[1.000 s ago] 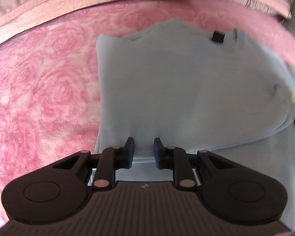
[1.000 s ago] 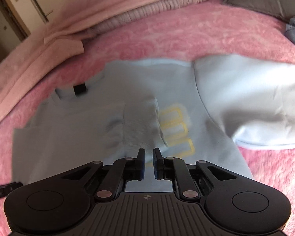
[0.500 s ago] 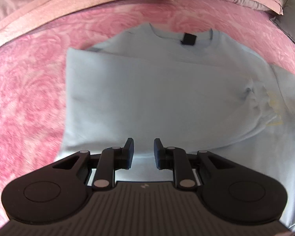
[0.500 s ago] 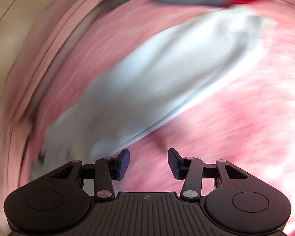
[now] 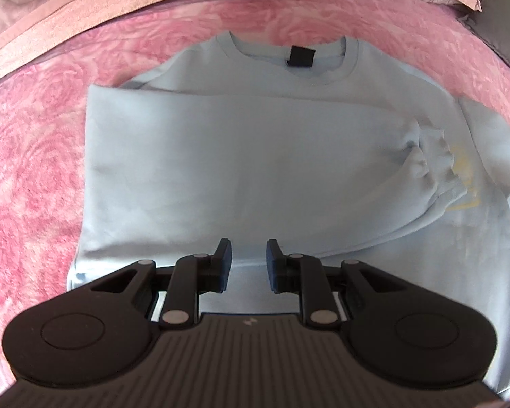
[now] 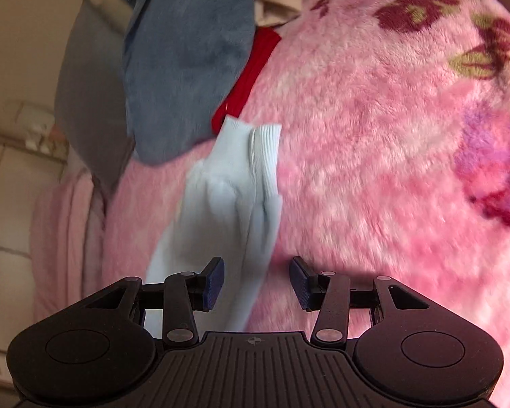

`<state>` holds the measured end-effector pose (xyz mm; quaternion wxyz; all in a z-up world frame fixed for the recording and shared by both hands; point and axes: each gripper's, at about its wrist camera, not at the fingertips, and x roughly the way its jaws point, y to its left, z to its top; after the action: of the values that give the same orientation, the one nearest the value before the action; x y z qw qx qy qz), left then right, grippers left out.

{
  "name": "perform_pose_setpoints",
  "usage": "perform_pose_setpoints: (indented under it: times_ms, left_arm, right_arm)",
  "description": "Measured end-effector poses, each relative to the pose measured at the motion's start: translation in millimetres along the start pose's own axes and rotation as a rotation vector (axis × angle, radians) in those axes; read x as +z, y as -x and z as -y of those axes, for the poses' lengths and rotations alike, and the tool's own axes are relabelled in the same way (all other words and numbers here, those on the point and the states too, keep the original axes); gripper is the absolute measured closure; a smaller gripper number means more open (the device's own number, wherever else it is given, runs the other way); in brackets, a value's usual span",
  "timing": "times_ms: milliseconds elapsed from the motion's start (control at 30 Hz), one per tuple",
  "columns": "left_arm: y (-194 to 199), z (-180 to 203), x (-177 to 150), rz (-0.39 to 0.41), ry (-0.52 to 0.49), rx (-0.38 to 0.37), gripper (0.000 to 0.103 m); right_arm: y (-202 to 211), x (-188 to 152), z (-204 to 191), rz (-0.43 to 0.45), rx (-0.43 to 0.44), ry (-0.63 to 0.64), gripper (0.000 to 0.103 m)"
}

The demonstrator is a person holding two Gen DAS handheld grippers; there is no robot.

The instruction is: Fold clothes

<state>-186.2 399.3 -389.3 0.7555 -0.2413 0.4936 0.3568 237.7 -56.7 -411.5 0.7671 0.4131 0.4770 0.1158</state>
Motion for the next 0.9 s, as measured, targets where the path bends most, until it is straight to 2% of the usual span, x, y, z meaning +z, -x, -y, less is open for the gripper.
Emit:
perform_pose_setpoints:
  times_ms: [100, 133, 167, 200, 267, 300, 333, 467, 533, 633, 700, 733, 767, 800, 833, 900]
  left_arm:
    - [0.8, -7.4, 0.7, 0.005, 0.026, -0.001, 0.085]
    - [0.6, -10.7, 0.4, 0.004, 0.041, 0.0, 0.085]
    - [0.7, -14.5, -0.4, 0.002, 0.058, -0.002, 0.085]
    - [1.4, -18.6, -1.9, 0.002, 0.076, -0.006, 0.085]
    - [4.2, -27.9, -6.4, 0.002, 0.107, -0.011, 0.085]
    - [5.8, -32.7, -8.9, 0.002, 0.121, -0.013, 0.085]
    - [7.4, -37.4, -11.3, 0.002, 0.135, -0.016, 0.085]
    - [13.8, -56.8, -21.8, 0.002, 0.195, -0.024, 0.085]
    - [18.6, -67.6, -29.4, 0.003, 0.235, -0.028, 0.085]
    - [24.5, -83.0, -39.4, 0.009, 0.29, -0.036, 0.085]
    - [26.8, -92.4, -44.8, 0.008, 0.325, -0.047, 0.085]
    - [27.2, -96.4, -47.0, 0.005, 0.341, -0.058, 0.085]
    - [27.5, -100.3, -49.1, 0.002, 0.357, -0.069, 0.085]
    - [28.1, -103.2, -51.1, 0.002, 0.369, -0.083, 0.085]
    - [28.0, -103.8, -52.0, 0.005, 0.37, -0.101, 0.085]
    - [27.0, -103.1, -52.6, 0.011, 0.362, -0.141, 0.084]
  right_arm:
    - [-7.1, 11.4, -2.7, 0.025, 0.006, -0.033, 0.057]
    - [-10.4, 11.0, -10.2, 0.026, -0.028, 0.014, 0.058]
    - [-14.0, 9.0, -21.2, 0.025, -0.077, 0.089, 0.088]
    - [-17.6, 7.0, -32.2, 0.025, -0.126, 0.165, 0.102]
    - [-24.0, -0.8, -61.0, 0.037, -0.223, 0.354, 0.102]
    - [-25.0, -12.6, -85.9, 0.058, -0.252, 0.508, 0.102]
    - [-24.0, -28.9, -111.0, 0.074, -0.242, 0.645, 0.102]
    - [-10.5, -125.8, -205.6, 0.104, -0.075, 1.116, 0.102]
    - [2.6, -195.5, -240.1, 0.088, 0.047, 1.351, 0.102]
    - [26.1, -314.4, -255.8, 0.034, 0.221, 1.725, 0.101]
    - [33.9, -390.4, -242.0, -0.067, 0.288, 1.952, 0.095]
    - [32.8, -421.9, -227.7, -0.139, 0.285, 2.041, 0.063]
    - [30.4, -445.4, -212.1, -0.206, 0.273, 2.109, 0.026]
    - [29.3, -460.2, -196.8, -0.259, 0.275, 2.154, 0.021]
    - [29.5, -468.8, -183.9, -0.296, 0.268, 2.183, 0.021]
    - [28.1, -462.6, -169.2, -0.34, 0.226, 2.17, 0.021]
